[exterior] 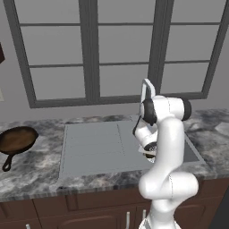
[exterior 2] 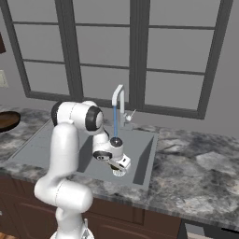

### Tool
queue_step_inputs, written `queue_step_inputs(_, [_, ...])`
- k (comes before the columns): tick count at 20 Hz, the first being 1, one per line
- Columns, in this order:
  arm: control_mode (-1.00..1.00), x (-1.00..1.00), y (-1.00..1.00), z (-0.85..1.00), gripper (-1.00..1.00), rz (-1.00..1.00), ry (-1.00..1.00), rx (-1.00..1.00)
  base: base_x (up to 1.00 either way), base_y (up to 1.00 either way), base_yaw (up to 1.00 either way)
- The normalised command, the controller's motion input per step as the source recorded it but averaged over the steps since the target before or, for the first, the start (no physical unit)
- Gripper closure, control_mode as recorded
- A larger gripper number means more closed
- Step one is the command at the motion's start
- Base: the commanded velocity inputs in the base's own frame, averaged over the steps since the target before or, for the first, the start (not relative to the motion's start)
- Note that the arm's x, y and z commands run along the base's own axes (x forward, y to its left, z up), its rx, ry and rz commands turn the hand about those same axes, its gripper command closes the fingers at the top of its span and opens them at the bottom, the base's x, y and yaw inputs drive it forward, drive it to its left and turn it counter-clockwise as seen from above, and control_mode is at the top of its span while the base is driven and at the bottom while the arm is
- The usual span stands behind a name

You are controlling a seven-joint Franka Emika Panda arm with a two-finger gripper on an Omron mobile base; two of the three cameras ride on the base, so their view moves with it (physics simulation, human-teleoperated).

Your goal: Turn on the sink faucet. Then move the avocado from the counter to the sink. Turn off the sink. Move the vegetable from the sink to the pot next to the stove. Finally move the pot to the front right burner.

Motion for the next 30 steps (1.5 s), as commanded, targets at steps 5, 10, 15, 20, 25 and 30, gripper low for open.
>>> queue_step_inputs(5, [-1.0,-0.08,0.0,0.17,-1.0,0.0,-0.03,0.0,0.0,0.0,0.0])
queue_step_inputs(10, [-1.0,-0.12,0.02,0.42,-1.0,0.0,0.0,-0.03,0.0,0.0,0.0])
queue_step_inputs(15, [-1.0,-0.15,0.05,0.73,-1.0,0.0,-0.01,-0.07,0.0,0.0,0.0])
queue_step_inputs(20, [-1.0,-0.19,0.0,0.85,-1.0,0.0,-0.03,-0.06,0.0,0.0,0.0])
queue_step_inputs(25, [-1.0,-0.2,0.0,0.99,-1.0,0.0,-0.02,-0.01,0.0,0.0,0.0])
queue_step_inputs(30, [-1.0,-0.04,0.0,1.0,-1.0,0.0,0.0,0.0,0.0,0.0,0.0])
